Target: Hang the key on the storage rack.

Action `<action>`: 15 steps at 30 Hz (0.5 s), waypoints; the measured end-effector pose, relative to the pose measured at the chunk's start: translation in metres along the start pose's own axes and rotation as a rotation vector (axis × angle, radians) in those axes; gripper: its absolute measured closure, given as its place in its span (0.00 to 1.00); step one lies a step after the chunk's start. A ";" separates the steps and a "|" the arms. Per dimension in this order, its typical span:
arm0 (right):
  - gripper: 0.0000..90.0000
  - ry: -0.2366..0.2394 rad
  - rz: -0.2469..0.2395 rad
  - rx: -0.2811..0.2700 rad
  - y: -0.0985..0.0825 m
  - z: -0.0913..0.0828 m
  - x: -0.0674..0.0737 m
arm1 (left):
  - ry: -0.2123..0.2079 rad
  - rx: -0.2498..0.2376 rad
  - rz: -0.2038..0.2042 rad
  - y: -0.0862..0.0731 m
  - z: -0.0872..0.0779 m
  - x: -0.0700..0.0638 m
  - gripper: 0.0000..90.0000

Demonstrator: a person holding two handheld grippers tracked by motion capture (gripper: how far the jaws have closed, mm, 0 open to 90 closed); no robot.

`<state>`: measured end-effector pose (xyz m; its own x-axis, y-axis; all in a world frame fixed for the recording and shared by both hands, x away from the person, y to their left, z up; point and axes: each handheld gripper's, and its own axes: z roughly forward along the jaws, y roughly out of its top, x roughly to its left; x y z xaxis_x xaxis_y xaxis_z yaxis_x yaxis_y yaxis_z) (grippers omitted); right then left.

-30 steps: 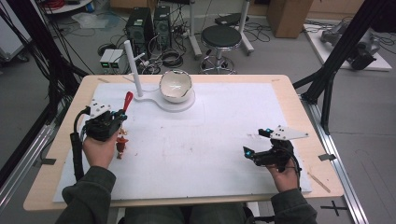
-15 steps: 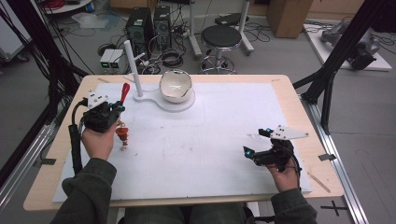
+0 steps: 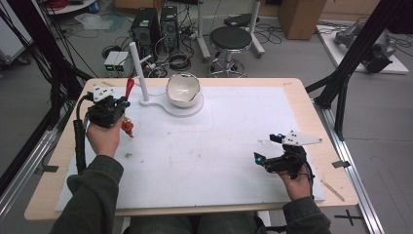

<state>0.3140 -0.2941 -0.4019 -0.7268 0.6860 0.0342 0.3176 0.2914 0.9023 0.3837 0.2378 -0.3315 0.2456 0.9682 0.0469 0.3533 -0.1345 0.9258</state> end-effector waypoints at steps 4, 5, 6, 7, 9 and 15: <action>0.04 0.003 -0.007 -0.003 0.000 0.001 0.000 | 0.011 0.010 0.002 0.005 0.007 0.001 0.96; 0.04 0.003 -0.010 -0.002 0.000 0.001 -0.001 | 0.016 0.014 0.006 0.006 0.008 0.001 0.96; 0.04 0.005 -0.008 -0.004 0.000 0.001 -0.001 | 0.017 0.017 0.006 0.008 0.010 0.001 0.96; 0.04 0.004 -0.007 -0.003 0.000 0.001 -0.001 | 0.019 0.017 0.005 0.009 0.011 0.002 0.96; 0.04 0.004 -0.009 -0.003 0.000 0.001 -0.001 | 0.020 0.017 0.008 0.012 0.013 0.001 0.96; 0.04 0.006 -0.004 0.001 0.000 0.002 -0.001 | 0.026 0.027 0.011 0.017 0.022 0.000 0.96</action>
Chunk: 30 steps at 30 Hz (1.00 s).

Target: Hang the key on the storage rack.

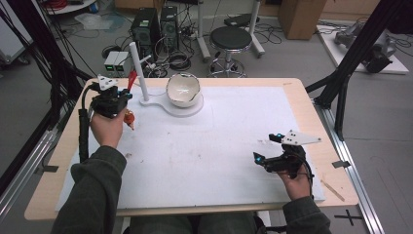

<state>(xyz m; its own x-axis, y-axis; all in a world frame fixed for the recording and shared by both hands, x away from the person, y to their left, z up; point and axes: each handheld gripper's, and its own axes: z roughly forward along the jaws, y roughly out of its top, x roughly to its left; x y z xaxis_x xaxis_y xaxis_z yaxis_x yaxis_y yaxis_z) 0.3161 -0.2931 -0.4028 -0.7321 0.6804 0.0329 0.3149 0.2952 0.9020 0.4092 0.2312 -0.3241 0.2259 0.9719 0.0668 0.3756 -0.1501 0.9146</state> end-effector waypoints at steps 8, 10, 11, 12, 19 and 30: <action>0.04 -0.001 -0.004 -0.008 0.000 0.000 -0.001 | 0.015 0.016 -0.010 0.000 0.010 -0.001 0.96; 0.04 0.003 0.001 -0.006 0.000 0.000 0.000 | 0.018 0.021 -0.008 0.000 0.012 -0.002 0.96; 0.04 0.002 0.002 -0.006 0.000 0.000 0.000 | 0.018 0.022 -0.007 0.000 0.013 -0.002 0.96; 0.04 0.003 0.001 -0.007 0.000 0.000 0.000 | 0.023 0.023 -0.004 0.001 0.013 -0.003 0.96; 0.04 0.005 -0.001 -0.014 0.000 -0.001 0.000 | 0.046 0.048 -0.007 -0.001 0.019 -0.003 0.96; 0.04 0.008 0.002 -0.022 0.000 -0.002 0.000 | 0.054 0.076 0.001 -0.002 0.026 -0.004 0.96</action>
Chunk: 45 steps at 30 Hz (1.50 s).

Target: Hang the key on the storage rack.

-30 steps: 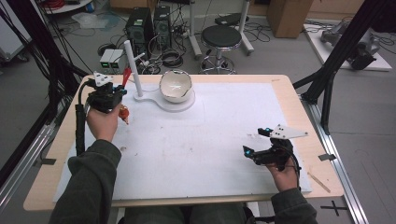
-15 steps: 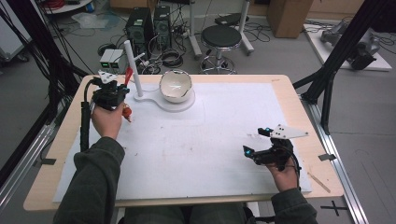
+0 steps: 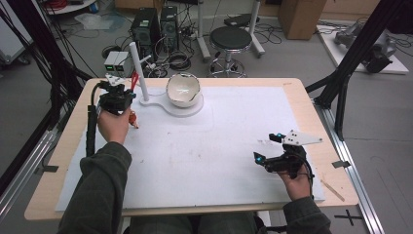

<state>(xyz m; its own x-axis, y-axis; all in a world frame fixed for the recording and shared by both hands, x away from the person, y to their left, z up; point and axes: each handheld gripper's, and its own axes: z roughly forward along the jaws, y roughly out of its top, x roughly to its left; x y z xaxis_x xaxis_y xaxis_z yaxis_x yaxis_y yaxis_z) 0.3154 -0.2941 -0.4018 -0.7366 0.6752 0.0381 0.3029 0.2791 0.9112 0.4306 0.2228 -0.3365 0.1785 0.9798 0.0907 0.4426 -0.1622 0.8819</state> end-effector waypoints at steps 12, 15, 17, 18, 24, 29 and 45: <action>0.04 0.002 0.001 -0.002 0.000 0.000 0.000 | -0.002 0.041 0.001 -0.002 0.008 -0.001 0.96; 0.04 0.003 0.003 -0.002 0.000 -0.001 0.000 | -0.002 0.041 -0.002 -0.002 0.009 0.000 0.96; 0.04 0.001 0.004 0.000 0.000 -0.001 0.001 | -0.001 0.041 0.000 -0.002 0.009 0.000 0.96; 0.04 0.002 -0.002 -0.003 0.000 -0.001 0.000 | -0.001 0.042 -0.002 -0.002 0.009 0.000 0.96; 0.04 0.002 -0.001 -0.007 0.000 -0.001 0.001 | -0.005 0.056 -0.005 -0.003 0.012 0.000 0.96; 0.04 0.000 0.007 -0.005 0.000 -0.001 0.001 | -0.002 0.069 -0.006 -0.003 0.014 0.003 0.96; 0.04 0.003 0.003 -0.005 0.000 -0.002 0.001 | -0.018 0.116 -0.025 -0.003 0.029 0.002 0.86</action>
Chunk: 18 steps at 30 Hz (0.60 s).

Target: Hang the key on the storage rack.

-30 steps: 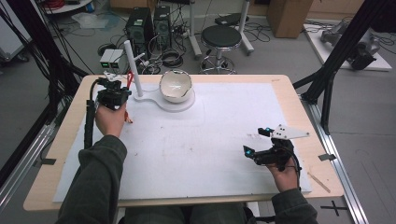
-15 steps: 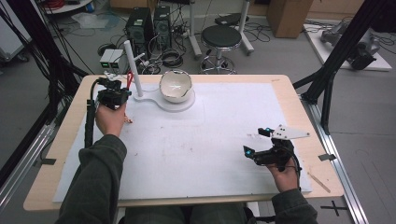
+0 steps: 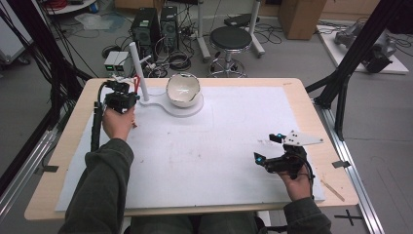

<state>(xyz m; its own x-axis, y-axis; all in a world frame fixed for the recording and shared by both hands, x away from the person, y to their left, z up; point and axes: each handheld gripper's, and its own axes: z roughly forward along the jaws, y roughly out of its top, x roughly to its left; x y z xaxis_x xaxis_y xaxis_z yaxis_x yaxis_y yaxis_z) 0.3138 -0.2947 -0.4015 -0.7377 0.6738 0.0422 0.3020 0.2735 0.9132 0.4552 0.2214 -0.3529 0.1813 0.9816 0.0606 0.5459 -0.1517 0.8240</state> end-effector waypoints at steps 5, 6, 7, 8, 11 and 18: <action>0.04 -0.001 -0.004 -0.003 0.000 0.000 0.000 | -0.005 -0.011 0.011 0.000 -0.003 0.000 0.80; 0.04 0.000 -0.001 -0.003 0.000 0.000 0.000 | -0.007 -0.018 0.013 0.000 -0.004 -0.001 0.80; 0.04 -0.001 -0.002 -0.004 0.000 0.000 0.000 | -0.012 -0.023 0.016 0.001 -0.006 -0.001 0.80; 0.04 -0.001 -0.004 -0.003 0.000 0.000 0.000 | -0.017 -0.026 0.018 0.001 -0.007 -0.001 0.80; 0.04 0.001 0.000 -0.003 0.000 0.000 0.000 | -0.039 -0.040 0.027 0.000 -0.011 -0.002 0.80; 0.04 0.000 0.007 -0.004 0.000 -0.001 0.000 | -0.099 -0.071 0.025 -0.008 -0.019 -0.003 0.78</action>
<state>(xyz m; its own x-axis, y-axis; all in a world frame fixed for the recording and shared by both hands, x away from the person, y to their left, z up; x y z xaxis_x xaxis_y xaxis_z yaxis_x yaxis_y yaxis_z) 0.3133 -0.2959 -0.4009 -0.7356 0.6757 0.0490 0.3052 0.2659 0.9144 0.4352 0.2219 -0.3490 0.2754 0.9609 0.0285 0.4816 -0.1635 0.8610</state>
